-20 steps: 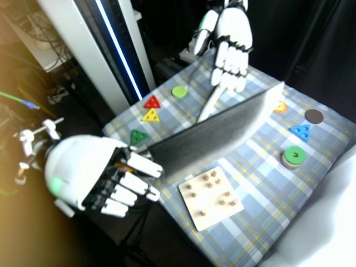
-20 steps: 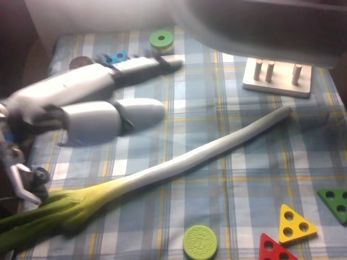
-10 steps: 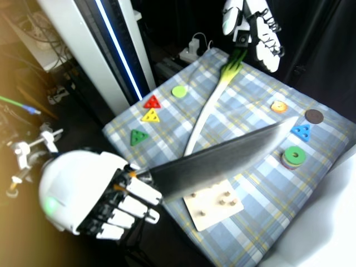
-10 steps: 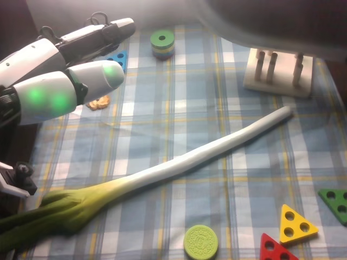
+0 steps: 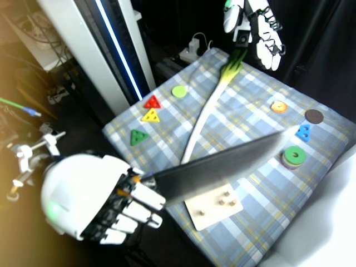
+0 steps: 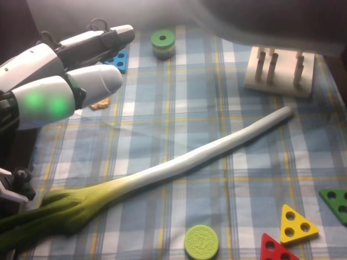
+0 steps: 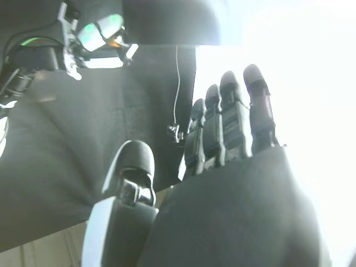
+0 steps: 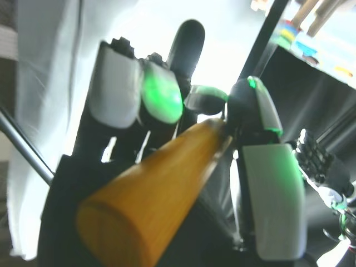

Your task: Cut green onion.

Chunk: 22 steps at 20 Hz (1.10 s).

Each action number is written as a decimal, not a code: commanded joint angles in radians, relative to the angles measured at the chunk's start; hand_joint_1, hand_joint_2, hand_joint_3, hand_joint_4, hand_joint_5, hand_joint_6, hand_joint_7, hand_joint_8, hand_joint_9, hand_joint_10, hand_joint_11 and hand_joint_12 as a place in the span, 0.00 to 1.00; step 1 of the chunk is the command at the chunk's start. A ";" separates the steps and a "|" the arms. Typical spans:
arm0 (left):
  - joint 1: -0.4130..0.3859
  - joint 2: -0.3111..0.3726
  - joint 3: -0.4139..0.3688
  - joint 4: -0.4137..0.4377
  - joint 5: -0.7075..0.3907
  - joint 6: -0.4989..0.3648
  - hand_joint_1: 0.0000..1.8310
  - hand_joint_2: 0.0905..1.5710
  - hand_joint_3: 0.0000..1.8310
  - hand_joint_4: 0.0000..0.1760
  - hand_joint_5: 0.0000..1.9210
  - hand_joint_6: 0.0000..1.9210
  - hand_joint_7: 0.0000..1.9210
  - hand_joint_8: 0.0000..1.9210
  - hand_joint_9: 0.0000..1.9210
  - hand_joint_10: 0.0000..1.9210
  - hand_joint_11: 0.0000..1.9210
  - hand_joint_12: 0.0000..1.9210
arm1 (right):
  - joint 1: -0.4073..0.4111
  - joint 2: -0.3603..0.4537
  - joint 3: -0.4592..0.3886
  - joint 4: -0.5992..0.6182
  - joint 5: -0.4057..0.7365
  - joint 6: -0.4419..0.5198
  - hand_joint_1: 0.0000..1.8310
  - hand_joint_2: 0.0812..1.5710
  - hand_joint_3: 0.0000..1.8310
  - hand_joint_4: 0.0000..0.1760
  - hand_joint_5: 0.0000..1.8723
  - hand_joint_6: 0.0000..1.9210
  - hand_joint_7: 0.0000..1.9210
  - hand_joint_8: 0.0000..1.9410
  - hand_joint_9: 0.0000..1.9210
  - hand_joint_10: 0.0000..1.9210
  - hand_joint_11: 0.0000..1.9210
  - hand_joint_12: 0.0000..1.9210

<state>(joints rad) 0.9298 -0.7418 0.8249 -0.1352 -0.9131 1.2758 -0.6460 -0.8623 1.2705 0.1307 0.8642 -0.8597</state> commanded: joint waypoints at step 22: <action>-0.007 0.004 -0.003 -0.003 -0.129 -0.006 0.00 0.98 0.00 0.00 0.14 0.00 0.14 0.00 0.12 0.00 0.00 0.23 | 0.006 -0.029 0.045 -0.004 -0.024 0.009 0.36 0.88 0.00 1.00 0.45 1.00 0.62 1.00 0.71 1.00 0.76 1.00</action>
<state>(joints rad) 0.9306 -0.7391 0.8246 -0.1368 -0.9142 1.2758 -0.6472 -0.8963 1.3090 0.1116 0.7429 -0.8497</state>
